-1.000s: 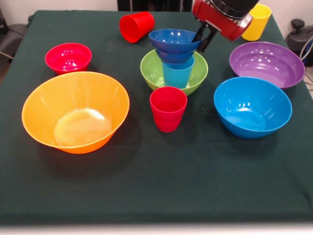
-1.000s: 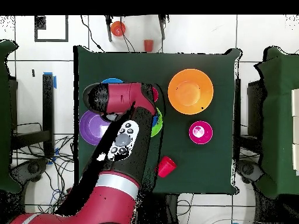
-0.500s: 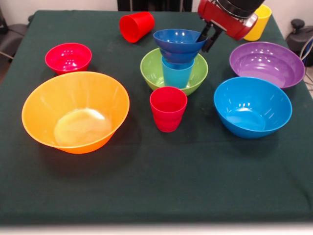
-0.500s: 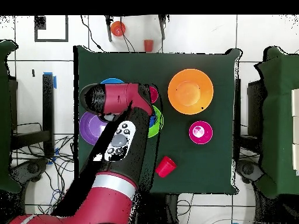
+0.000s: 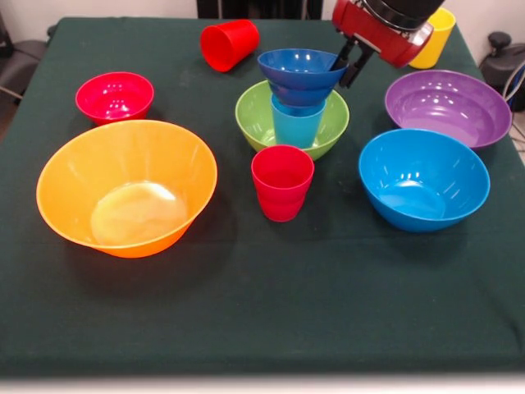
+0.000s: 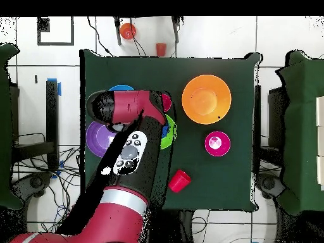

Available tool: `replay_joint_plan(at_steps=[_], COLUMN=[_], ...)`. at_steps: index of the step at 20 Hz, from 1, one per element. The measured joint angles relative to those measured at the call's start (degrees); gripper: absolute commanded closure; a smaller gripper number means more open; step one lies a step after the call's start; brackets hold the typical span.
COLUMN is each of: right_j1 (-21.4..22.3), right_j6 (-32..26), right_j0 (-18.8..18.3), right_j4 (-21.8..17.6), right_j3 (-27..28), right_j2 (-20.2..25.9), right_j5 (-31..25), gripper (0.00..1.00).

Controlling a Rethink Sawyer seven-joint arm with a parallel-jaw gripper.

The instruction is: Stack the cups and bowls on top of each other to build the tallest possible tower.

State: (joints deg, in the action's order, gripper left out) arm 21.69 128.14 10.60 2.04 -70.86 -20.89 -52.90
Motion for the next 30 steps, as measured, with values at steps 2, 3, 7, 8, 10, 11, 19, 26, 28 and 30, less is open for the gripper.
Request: replay_joint_plan(at_steps=[2, 3, 7, 8, 10, 11, 19, 26, 28, 30], right_j1=[0.0, 0.0, -0.2, -0.2, -0.3, -0.4, -0.5, -0.5, -0.5, -0.5], right_j6=[0.0, 0.0, 0.0, 0.0, 0.0, 0.0, 0.0, 0.0, 0.0, 0.0], right_j0=[0.0, 0.0, 0.0, 0.0, 0.0, 0.0, -0.1, -0.1, -0.1, -0.1], right_j4=[0.0, 0.0, 0.1, 0.1, 0.1, 0.1, 0.1, 0.1, 0.1, 0.1], right_j3=[0.0, 0.0, 0.0, 0.0, 0.0, 0.0, 0.0, 0.0, 0.0, 0.0], right_j2=[0.0, 0.0, 0.0, 0.0, 0.0, 0.0, 0.0, 0.0, 0.0, 0.0], right_j5=[0.0, 0.0, 0.0, 0.0, 0.0, 0.0, 0.0, 0.0, 0.0, 0.0], gripper=[1.0, 1.0, 1.0, 1.0, 1.0, 1.0, 1.0, 1.0, 0.0, 0.0])
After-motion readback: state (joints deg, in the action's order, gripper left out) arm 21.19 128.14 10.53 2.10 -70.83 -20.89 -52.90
